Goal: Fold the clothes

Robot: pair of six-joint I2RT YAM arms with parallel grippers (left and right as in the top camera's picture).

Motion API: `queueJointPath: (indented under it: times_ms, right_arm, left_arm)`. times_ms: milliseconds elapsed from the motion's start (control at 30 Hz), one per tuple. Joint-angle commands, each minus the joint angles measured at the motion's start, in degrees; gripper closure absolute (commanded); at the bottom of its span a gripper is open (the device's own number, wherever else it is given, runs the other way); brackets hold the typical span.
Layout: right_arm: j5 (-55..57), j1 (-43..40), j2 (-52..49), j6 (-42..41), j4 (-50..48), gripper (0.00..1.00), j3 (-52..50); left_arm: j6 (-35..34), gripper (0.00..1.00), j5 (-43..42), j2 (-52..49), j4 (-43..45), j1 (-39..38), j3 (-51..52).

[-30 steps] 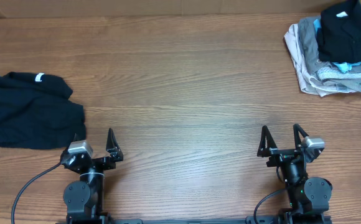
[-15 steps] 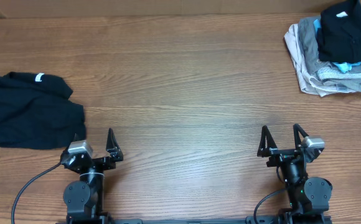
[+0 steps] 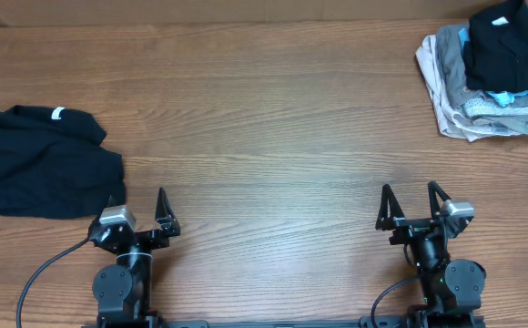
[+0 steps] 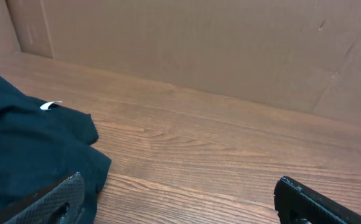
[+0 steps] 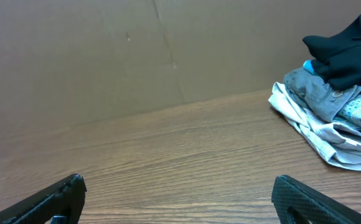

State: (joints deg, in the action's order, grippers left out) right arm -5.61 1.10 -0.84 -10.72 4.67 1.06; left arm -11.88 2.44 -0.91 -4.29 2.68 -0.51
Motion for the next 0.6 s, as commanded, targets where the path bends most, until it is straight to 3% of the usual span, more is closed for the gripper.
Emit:
queueJointPath:
  times_ms: [0,333,567]
  right_arm:
    - [-0.44,-0.44,0.68,-0.46,-0.55,0.00,-0.59]
    - [-11.65,-0.44,0.68,-0.46,-8.63,0.00,0.59]
    - [-12.98,-0.44,-2.93,-0.42,-0.17,0.00,11.96]
  left_arm:
    - [0.70,0.00,0.68,0.66,0.26,0.42,0.24]
    - [3.32,0.00,-14.10,0.61,2.19,0.39,-1.66]
    - [7.10,0.00,-13.90,-4.66,-5.97,0.39,-14.84]
